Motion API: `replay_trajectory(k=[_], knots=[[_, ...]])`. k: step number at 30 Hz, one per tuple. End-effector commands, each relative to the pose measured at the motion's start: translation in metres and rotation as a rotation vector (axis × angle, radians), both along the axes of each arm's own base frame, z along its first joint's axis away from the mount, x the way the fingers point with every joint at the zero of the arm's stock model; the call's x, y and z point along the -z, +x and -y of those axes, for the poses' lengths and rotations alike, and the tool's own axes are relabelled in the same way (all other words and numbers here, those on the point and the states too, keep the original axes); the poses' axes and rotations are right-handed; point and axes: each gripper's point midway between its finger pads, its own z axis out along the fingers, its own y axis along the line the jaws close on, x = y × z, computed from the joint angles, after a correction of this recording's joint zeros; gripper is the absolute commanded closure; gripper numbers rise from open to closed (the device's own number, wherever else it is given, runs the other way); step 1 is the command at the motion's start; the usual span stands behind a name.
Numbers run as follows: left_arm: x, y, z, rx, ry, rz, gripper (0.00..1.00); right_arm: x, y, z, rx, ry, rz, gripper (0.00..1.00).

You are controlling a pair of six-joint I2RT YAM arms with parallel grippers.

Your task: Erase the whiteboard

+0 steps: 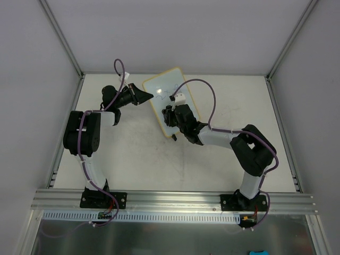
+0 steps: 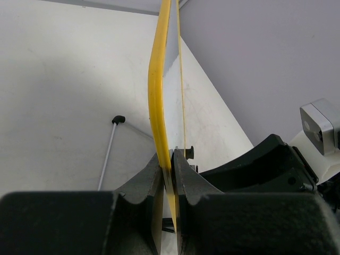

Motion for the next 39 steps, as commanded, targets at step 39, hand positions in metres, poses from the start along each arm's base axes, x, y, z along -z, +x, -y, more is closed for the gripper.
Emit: replay_trajectory(k=[39], knots=[[-0.028,-0.015,0.018,0.106,0.034,0.170,1.00,0.021,0.075,0.146,0.217,0.025,-0.168,1.00]])
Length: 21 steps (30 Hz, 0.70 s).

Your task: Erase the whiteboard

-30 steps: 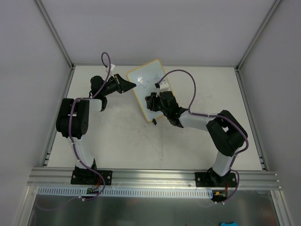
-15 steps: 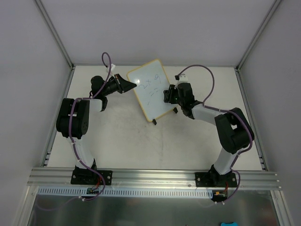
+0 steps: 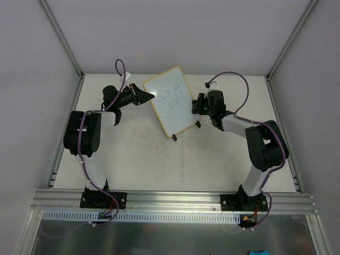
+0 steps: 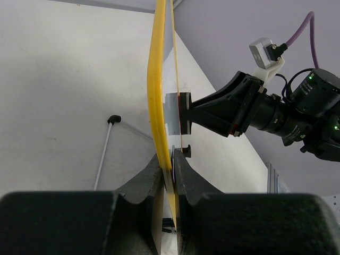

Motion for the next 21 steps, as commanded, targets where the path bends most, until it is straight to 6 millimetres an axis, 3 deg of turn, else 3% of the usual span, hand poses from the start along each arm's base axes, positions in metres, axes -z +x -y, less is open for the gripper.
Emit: replay_trajectory(k=[1,8,11,14,21], knots=[[-0.028,-0.013,0.014,0.095,0.035,0.170,1.00,0.004,-0.002,-0.004,-0.020,-0.051,-0.008,1.00],[-0.026,-0.012,0.015,0.095,0.036,0.168,1.00,-0.006,-0.028,-0.053,-0.108,-0.088,0.036,1.00],[-0.026,-0.013,0.015,0.095,0.037,0.169,1.00,-0.008,-0.052,-0.094,-0.210,-0.117,0.064,1.00],[-0.026,-0.013,0.015,0.095,0.038,0.168,1.00,-0.011,-0.070,-0.121,-0.269,-0.107,0.072,1.00],[-0.027,-0.013,0.015,0.093,0.039,0.167,1.00,-0.004,-0.101,-0.166,-0.366,-0.099,0.062,1.00]])
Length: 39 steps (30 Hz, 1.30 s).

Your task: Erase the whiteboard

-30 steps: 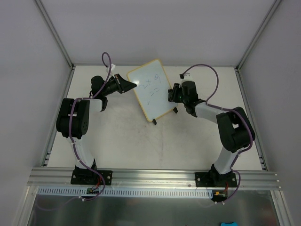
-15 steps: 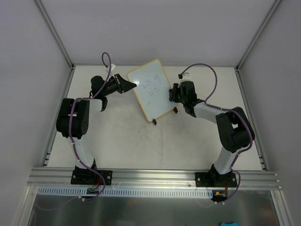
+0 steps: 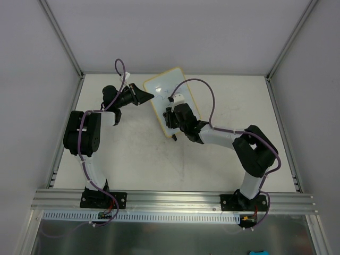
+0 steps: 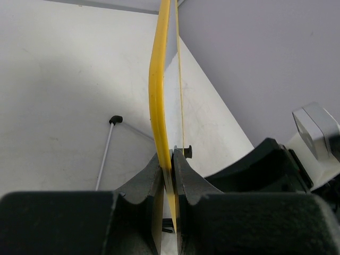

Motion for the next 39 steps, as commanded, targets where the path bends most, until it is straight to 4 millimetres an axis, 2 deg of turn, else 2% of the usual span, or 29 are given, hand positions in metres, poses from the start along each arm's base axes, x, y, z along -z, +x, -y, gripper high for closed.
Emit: replay_trajectory(k=[1,2,4,6,11,12,14,15,20,21,30,36,39], knots=[[-0.026,-0.013,0.016,0.096,0.039,0.165,1.00,0.005,-0.025,-0.040,-0.117,0.038,-0.049,1.00],[-0.026,-0.013,0.016,0.097,0.039,0.167,1.00,0.013,-0.028,-0.042,-0.115,0.035,-0.068,1.00],[-0.027,-0.013,0.016,0.095,0.039,0.169,1.00,0.016,-0.033,-0.050,-0.130,0.031,-0.071,1.00],[-0.027,-0.013,0.016,0.097,0.039,0.169,1.00,0.021,-0.032,-0.050,-0.119,0.023,-0.075,1.00],[-0.026,-0.014,0.016,0.099,0.040,0.167,1.00,0.008,-0.015,-0.036,-0.069,0.014,-0.038,1.00],[-0.026,-0.014,0.016,0.097,0.039,0.168,1.00,0.009,-0.010,-0.027,-0.048,-0.006,-0.047,1.00],[-0.026,-0.014,0.016,0.097,0.039,0.168,1.00,-0.003,0.002,-0.020,-0.030,-0.035,-0.021,1.00],[-0.026,-0.014,0.016,0.098,0.040,0.168,1.00,-0.003,0.012,-0.006,0.003,-0.062,-0.021,1.00],[-0.027,-0.015,0.016,0.098,0.040,0.171,1.00,-0.012,0.040,0.025,0.065,-0.036,-0.025,1.00],[-0.027,-0.015,0.016,0.098,0.039,0.171,1.00,-0.012,0.049,0.037,0.086,-0.028,-0.031,1.00],[-0.028,-0.015,0.015,0.098,0.041,0.176,1.00,0.001,0.087,0.098,0.202,-0.021,-0.075,1.00],[-0.027,-0.015,0.016,0.100,0.042,0.175,1.00,0.001,0.102,0.122,0.250,-0.042,-0.083,1.00],[-0.027,-0.015,0.016,0.098,0.041,0.174,1.00,-0.003,0.106,0.122,0.242,-0.051,-0.077,1.00]])
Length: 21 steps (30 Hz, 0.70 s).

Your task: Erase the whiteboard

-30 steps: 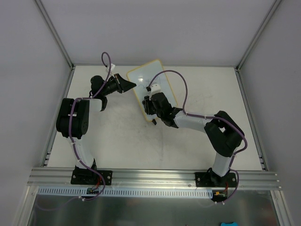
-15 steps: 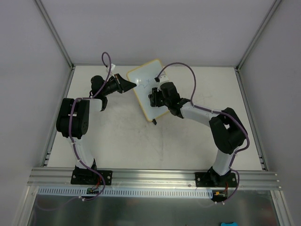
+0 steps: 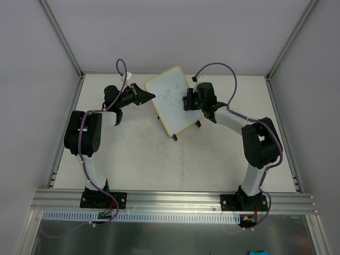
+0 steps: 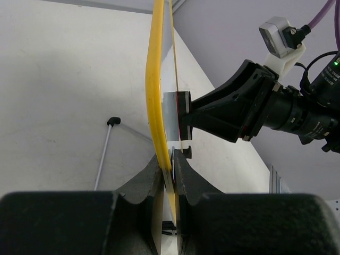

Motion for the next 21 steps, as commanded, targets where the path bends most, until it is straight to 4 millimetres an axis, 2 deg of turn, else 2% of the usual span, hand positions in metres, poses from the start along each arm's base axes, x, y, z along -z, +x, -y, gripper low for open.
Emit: replay_trajectory(k=[1,7,11,13,14,15,16,21], knots=[[-0.027,-0.015,0.011,0.103,0.037,0.172,1.00,0.011,0.025,0.037,0.109,-0.110,0.009,1.00],[-0.027,-0.016,0.011,0.106,0.037,0.172,1.00,-0.001,0.030,0.025,0.061,-0.093,0.016,1.00],[-0.028,-0.015,0.011,0.104,0.037,0.173,1.00,-0.008,0.023,0.010,0.024,-0.113,0.034,1.00],[-0.027,-0.016,0.011,0.104,0.038,0.173,1.00,-0.007,0.014,-0.004,-0.001,-0.130,0.043,1.00],[-0.027,-0.016,0.012,0.106,0.038,0.172,1.00,-0.007,0.004,-0.021,-0.031,-0.141,0.049,1.00],[-0.027,-0.016,0.012,0.106,0.038,0.172,1.00,-0.006,0.004,-0.021,-0.032,-0.142,0.048,1.00],[-0.027,-0.016,0.012,0.106,0.038,0.172,1.00,-0.006,-0.004,-0.033,-0.050,-0.148,0.053,1.00],[-0.027,-0.016,0.012,0.106,0.039,0.172,1.00,0.003,-0.028,-0.070,-0.118,-0.169,0.057,1.00]])
